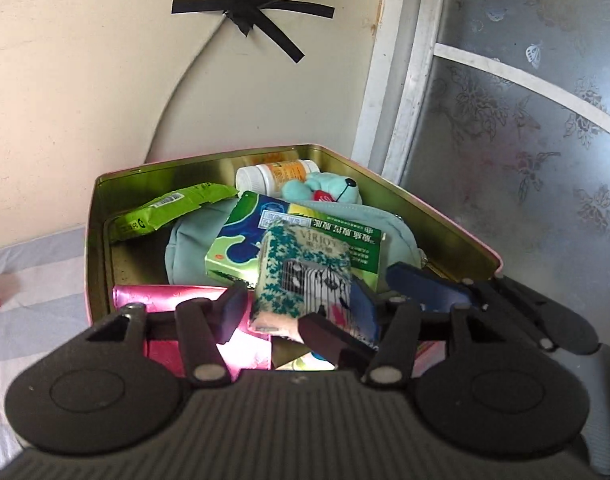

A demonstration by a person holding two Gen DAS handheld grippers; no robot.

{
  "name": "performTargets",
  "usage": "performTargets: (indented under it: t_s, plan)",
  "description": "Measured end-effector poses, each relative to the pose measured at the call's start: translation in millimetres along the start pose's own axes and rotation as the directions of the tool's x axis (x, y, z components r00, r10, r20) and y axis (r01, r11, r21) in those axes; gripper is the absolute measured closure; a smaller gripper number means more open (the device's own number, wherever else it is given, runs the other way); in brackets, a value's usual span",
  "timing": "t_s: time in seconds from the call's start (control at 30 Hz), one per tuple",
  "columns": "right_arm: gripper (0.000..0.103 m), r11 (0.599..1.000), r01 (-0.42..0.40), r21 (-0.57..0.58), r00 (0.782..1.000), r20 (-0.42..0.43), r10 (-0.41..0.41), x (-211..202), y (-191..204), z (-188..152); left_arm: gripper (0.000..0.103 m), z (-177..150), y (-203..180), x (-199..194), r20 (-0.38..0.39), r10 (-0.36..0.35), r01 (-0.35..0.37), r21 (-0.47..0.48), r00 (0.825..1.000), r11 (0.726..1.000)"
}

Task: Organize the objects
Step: 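Lower the floral tissue pack into the tin and open the right gripper, then withdraw the right gripper from the tin toward the red box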

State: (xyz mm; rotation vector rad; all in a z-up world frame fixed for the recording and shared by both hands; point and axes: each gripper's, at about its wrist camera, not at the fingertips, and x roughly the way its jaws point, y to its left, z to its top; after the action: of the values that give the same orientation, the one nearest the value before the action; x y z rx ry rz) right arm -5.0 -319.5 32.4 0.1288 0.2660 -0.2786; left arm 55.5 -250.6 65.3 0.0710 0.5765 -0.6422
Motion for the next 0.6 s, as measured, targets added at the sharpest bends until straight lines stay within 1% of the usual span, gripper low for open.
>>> performTargets:
  t_s: [0.07, 0.17, 0.27, 0.33, 0.47, 0.53, 0.6]
  plan:
    - [0.035, 1.000, -0.001, 0.027, 1.000, 0.009, 0.001, -2, -5, -2, 0.037, 1, -1, -3, 0.007, 0.027, -0.027, -0.006, 1.000, 1.000]
    - [0.030, 0.996, -0.050, 0.072, 0.998, 0.044, 0.047, -7, -9, -3, 0.035, 2, -3, -17, 0.035, 0.065, -0.065, -0.002, 0.997, 0.998]
    - [0.030, 0.996, -0.061, 0.071, 0.996, 0.062, 0.057, -10, -7, -4, 0.035, 1, 5, -35, 0.064, 0.105, -0.105, -0.008, 0.992, 0.994]
    - [0.030, 0.993, -0.080, 0.084, 0.995, 0.068, 0.075, -10, -8, -5, 0.034, 0, 16, -48, 0.079, 0.120, -0.117, -0.040, 0.990, 0.992]
    - [0.030, 0.989, -0.055, 0.139, 0.994, 0.105, 0.040, -12, -16, -6, 0.034, -12, 46, -74, 0.086, 0.194, -0.187, -0.087, 0.977, 0.979]
    - [0.030, 0.984, -0.034, 0.175, 0.993, 0.120, 0.013, -13, -22, -6, 0.034, -25, 66, -88, 0.081, 0.236, -0.226, -0.114, 0.968, 0.967]
    - [0.030, 0.974, -0.013, 0.224, 0.991, 0.131, -0.017, -14, -30, -6, 0.034, -41, 88, -99, 0.065, 0.285, -0.273, -0.146, 0.956, 0.951]
